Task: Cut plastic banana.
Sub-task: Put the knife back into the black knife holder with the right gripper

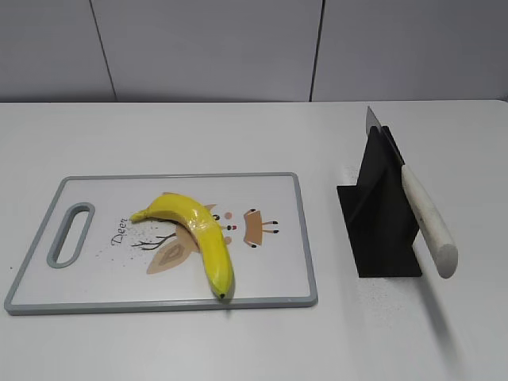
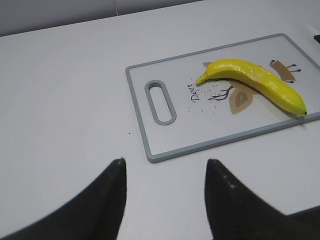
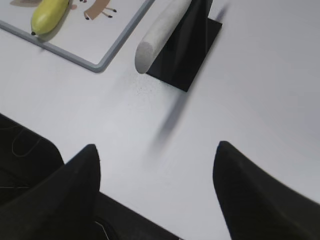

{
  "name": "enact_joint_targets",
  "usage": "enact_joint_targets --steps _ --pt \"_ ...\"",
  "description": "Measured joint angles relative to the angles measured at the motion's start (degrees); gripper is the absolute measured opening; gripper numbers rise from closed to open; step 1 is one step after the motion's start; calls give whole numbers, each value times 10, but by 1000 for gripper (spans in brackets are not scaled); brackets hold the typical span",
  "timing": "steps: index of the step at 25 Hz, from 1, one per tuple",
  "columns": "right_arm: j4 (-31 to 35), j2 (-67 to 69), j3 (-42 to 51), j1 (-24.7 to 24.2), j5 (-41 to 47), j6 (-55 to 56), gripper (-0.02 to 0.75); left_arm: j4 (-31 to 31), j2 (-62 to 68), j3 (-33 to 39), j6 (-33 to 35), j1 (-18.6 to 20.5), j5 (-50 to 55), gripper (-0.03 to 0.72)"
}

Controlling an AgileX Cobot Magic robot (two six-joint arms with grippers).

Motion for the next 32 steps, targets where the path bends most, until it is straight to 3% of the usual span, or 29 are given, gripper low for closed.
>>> enact_joint_targets --steps 11,25,32 --pt "-1 -110 0 -6 1 -1 534 0 0 0 0 0 0 489" --pt "-1 -131 0 -143 1 -1 534 0 0 0 0 0 0 489" --pt "-1 -131 0 -154 1 -1 534 0 0 0 0 0 0 489"
